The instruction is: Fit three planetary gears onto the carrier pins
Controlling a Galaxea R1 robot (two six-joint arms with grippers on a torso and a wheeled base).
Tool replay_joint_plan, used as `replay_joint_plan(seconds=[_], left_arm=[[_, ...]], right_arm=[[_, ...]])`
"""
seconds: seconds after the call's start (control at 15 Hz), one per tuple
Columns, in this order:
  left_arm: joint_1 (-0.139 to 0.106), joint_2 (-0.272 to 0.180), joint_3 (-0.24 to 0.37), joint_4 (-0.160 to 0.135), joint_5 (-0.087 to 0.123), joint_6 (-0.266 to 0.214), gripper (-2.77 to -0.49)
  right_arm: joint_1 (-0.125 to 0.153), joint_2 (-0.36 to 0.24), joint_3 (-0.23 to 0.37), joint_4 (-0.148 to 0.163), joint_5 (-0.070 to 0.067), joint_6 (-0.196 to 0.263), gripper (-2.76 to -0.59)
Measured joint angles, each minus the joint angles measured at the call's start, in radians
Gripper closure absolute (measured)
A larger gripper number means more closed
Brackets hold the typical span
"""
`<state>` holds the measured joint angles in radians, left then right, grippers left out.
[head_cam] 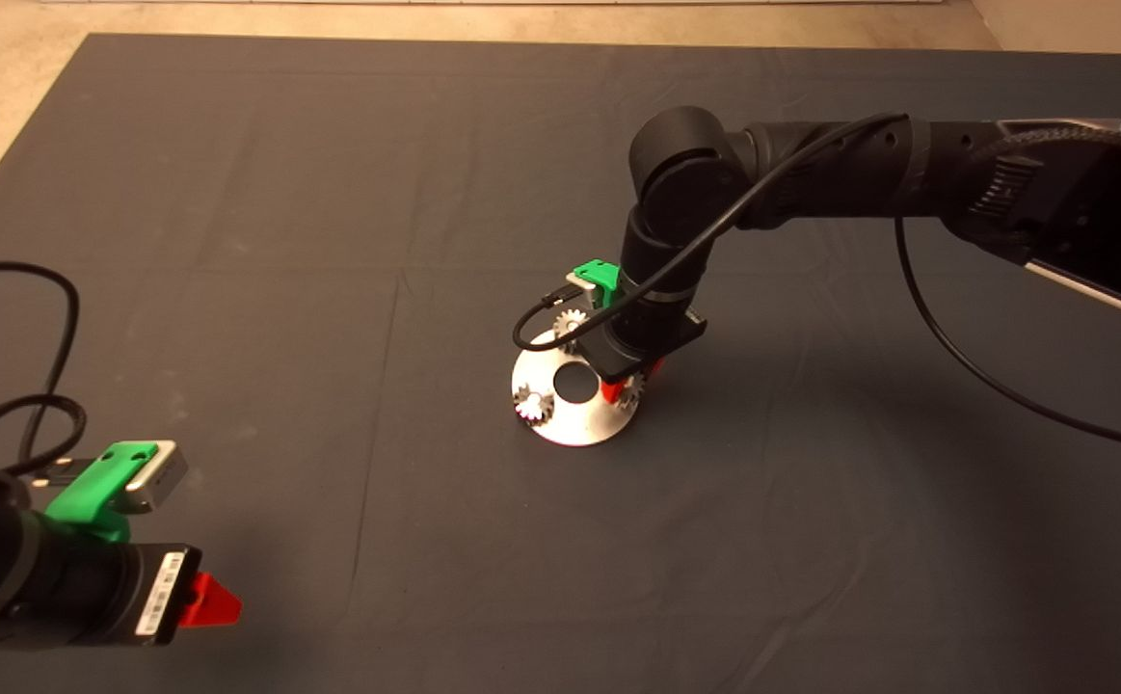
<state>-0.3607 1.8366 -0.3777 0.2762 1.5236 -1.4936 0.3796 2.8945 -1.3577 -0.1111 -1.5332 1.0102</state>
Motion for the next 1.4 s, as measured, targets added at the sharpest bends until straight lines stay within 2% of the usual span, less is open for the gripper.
replay_joint_plan(seconds=[1.4], left_arm=[[0.000,-0.006,0.000,0.000,0.000,0.008,-2.19]], right_arm=[[0.007,-0.005,0.003,-0.001,0.002,0.000,-0.95]])
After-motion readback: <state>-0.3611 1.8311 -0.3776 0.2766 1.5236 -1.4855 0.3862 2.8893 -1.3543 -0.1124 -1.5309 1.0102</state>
